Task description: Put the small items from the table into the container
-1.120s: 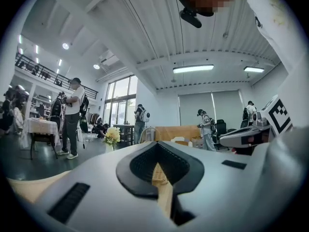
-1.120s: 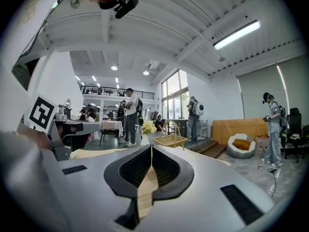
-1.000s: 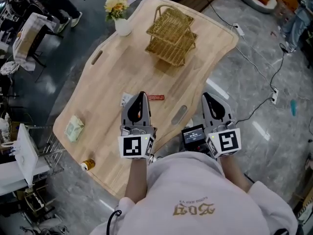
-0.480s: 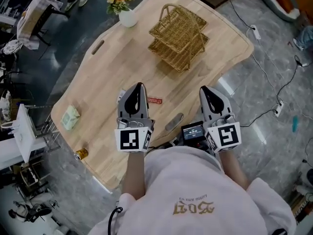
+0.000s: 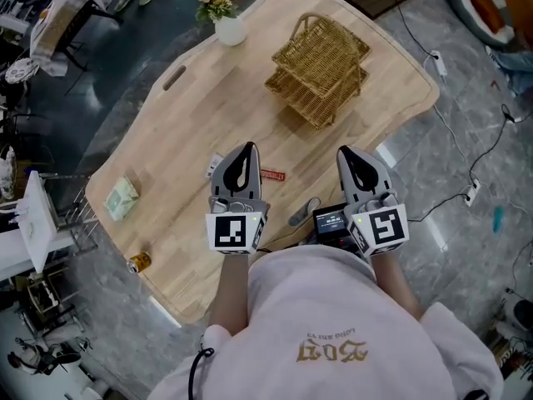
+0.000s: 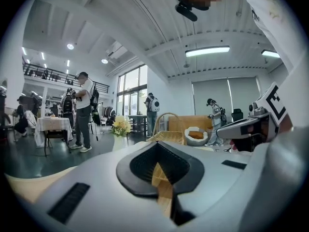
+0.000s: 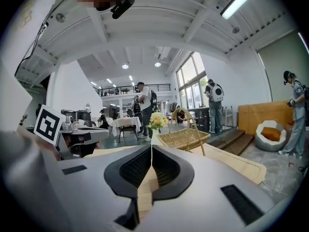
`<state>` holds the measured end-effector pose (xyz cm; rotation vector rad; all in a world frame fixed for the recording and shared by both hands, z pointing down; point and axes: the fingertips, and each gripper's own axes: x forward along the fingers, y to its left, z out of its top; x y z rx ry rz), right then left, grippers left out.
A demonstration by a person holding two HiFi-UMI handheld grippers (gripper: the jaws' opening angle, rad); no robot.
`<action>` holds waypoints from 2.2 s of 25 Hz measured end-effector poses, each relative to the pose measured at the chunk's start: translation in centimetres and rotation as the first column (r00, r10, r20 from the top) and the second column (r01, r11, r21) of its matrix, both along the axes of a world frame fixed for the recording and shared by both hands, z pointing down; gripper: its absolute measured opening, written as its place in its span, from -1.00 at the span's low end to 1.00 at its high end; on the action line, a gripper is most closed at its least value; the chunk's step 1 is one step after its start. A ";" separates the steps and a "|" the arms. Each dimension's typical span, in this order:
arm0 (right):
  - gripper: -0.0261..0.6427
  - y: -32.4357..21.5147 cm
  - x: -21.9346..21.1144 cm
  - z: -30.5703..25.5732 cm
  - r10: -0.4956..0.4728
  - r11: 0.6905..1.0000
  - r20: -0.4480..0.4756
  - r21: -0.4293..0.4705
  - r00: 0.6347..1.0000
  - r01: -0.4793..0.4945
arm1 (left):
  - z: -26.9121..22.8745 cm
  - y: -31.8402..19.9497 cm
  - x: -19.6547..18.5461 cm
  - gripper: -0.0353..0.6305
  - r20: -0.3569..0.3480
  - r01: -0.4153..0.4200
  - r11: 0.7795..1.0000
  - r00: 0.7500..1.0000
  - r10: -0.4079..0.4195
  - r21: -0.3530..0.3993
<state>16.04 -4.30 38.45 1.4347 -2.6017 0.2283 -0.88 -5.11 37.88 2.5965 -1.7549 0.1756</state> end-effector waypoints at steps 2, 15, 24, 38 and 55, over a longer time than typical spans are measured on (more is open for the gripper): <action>-0.86 -0.2 -0.3 1.2 -0.006 0.999 -0.009 -0.043 1.000 0.006 | 0.7 0.3 -1.3 -0.88 0.008 0.050 0.999 0.999 -0.049 -0.015; -0.85 0.9 -6.7 9.0 -0.244 0.952 -0.105 -0.215 0.964 0.218 | 7.6 5.5 -6.5 -0.88 -0.012 0.208 0.965 0.977 -0.213 -0.159; -0.85 2.3 -11.1 14.6 -0.417 0.881 -0.140 -0.306 0.898 0.361 | 12.1 6.3 -7.5 -0.88 -0.012 0.231 0.948 0.971 -0.239 -0.220; -0.85 3.7 -14.2 21.2 -0.602 0.771 -0.217 -0.407 0.768 0.490 | 17.4 6.1 -7.7 -0.88 -0.021 0.222 0.921 0.970 -0.241 -0.320; -0.44 4.8 -15.2 27.6 -0.721 0.673 -0.333 -0.544 0.608 0.501 | 21.8 6.4 -6.4 -0.88 -0.045 0.191 0.888 0.972 -0.230 -0.418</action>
